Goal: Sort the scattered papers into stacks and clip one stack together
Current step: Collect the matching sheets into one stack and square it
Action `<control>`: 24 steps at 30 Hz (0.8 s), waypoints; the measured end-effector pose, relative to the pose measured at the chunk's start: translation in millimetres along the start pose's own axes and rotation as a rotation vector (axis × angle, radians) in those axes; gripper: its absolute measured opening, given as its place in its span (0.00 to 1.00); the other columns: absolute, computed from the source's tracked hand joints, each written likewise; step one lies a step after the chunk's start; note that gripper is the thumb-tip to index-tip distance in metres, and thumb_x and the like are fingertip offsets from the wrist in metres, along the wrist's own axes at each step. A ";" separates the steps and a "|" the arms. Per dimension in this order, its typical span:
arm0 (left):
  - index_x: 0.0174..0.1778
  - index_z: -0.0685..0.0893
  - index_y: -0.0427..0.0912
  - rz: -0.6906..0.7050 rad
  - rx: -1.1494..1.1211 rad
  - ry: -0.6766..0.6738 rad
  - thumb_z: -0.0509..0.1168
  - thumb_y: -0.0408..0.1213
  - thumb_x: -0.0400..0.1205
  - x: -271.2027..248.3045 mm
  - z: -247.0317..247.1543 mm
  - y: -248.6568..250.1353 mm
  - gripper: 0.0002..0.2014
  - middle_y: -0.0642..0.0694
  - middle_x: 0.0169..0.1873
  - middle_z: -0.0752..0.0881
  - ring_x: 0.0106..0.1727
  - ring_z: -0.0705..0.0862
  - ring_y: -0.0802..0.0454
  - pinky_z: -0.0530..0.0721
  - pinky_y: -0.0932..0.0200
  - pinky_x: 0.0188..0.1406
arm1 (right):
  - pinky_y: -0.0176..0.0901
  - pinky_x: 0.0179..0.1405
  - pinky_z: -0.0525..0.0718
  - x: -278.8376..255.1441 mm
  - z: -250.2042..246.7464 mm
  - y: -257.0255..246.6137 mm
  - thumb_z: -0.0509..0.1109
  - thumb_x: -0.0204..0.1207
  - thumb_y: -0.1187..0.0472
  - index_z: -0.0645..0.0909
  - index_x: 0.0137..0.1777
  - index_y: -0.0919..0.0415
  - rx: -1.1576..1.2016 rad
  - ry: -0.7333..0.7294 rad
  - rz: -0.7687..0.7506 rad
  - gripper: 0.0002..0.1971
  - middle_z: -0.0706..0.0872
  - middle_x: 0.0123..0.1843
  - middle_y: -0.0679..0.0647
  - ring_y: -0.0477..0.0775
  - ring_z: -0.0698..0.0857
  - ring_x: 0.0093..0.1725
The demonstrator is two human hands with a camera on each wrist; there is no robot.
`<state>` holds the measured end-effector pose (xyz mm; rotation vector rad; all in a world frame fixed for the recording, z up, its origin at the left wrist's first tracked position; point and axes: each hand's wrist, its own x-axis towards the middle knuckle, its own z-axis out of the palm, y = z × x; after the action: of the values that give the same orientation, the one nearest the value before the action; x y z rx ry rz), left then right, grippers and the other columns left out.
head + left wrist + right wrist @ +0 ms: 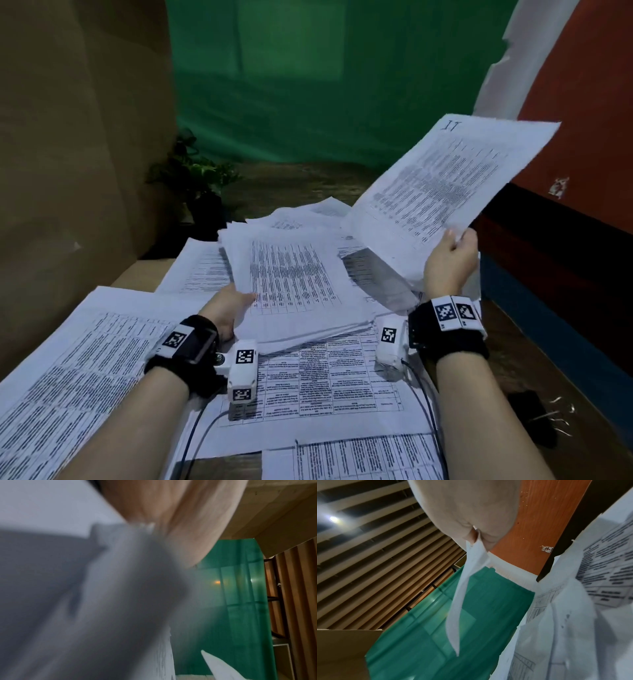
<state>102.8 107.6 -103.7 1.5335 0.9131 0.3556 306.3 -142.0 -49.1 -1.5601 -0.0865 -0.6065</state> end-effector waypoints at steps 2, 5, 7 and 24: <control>0.64 0.75 0.28 0.013 -0.093 -0.023 0.58 0.27 0.86 -3.5 5.7 1.6 0.11 0.33 0.57 0.82 0.47 0.84 0.40 0.81 0.60 0.37 | 0.40 0.40 0.68 -1.0 8.9 4.0 0.58 0.86 0.64 0.74 0.47 0.67 0.008 -0.137 0.058 0.08 0.78 0.43 0.59 0.54 0.76 0.44; 0.72 0.71 0.27 0.003 -0.192 -0.037 0.56 0.35 0.88 -11.0 9.1 1.8 0.19 0.36 0.55 0.79 0.38 0.81 0.46 0.79 0.56 0.38 | 0.46 0.39 0.80 -16.6 24.7 11.4 0.59 0.80 0.68 0.80 0.49 0.64 0.049 -0.495 0.303 0.07 0.83 0.43 0.57 0.57 0.83 0.46; 0.77 0.69 0.34 -0.051 -0.272 -0.034 0.52 0.50 0.89 -12.3 7.8 5.2 0.27 0.41 0.61 0.79 0.45 0.84 0.42 0.79 0.51 0.42 | 0.47 0.43 0.85 -32.4 29.3 11.1 0.59 0.79 0.72 0.83 0.51 0.68 0.067 -0.717 0.410 0.10 0.88 0.45 0.61 0.63 0.87 0.49; 0.68 0.76 0.32 0.130 0.083 -0.022 0.64 0.31 0.84 4.7 -4.8 -1.2 0.16 0.40 0.52 0.85 0.46 0.83 0.45 0.79 0.59 0.43 | 0.39 0.31 0.71 -69.0 63.1 22.7 0.61 0.84 0.54 0.81 0.46 0.66 0.033 -0.749 0.527 0.15 0.79 0.31 0.54 0.51 0.72 0.27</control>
<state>102.1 114.2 -105.1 1.6750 0.8217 0.3974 277.1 -63.4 -96.3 -1.6183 -0.2360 0.4055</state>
